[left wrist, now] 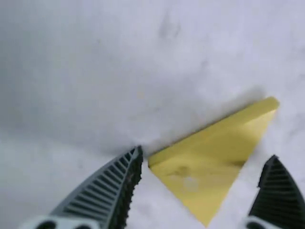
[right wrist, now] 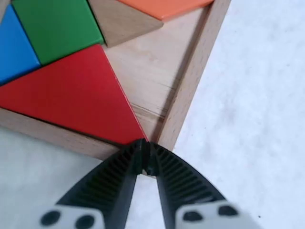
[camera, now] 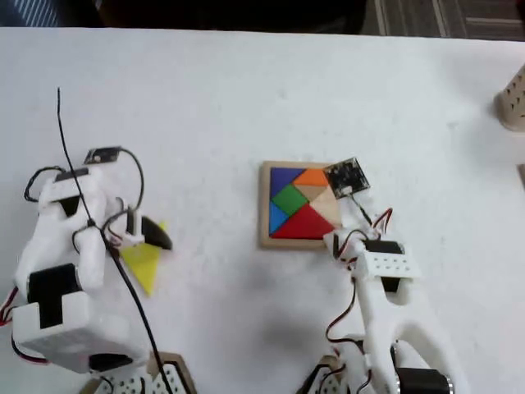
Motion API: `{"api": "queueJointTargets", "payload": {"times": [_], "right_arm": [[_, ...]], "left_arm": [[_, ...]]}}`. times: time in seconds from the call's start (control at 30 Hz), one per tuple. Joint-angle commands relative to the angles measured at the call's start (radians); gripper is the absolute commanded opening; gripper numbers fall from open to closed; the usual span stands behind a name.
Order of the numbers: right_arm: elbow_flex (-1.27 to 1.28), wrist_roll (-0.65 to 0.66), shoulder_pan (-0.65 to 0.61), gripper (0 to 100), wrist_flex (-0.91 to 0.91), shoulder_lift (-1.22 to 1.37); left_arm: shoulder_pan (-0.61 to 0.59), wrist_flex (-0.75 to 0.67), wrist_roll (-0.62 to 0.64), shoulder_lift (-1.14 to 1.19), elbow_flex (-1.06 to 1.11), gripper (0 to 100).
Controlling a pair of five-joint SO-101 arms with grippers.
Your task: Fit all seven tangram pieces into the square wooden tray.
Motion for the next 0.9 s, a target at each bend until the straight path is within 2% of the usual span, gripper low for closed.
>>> {"api": "queueJointTargets", "payload": {"times": [0.0,0.47,0.6,0.87], "right_arm": [[-0.025,0.003,0.013,1.8,-0.021,0.013],[-0.025,0.005,0.013,1.8,-0.021,0.013],[-0.025,0.005,0.013,1.8,-0.021,0.013],[-0.025,0.005,0.013,1.8,-0.021,0.013]], "left_arm": [[0.054,0.011,-0.078,0.002,-0.017,38],[0.071,0.006,-0.121,0.004,0.005,38],[0.137,-0.014,-0.143,0.008,0.015,38],[0.160,-0.017,-0.189,0.007,0.034,36]]}}
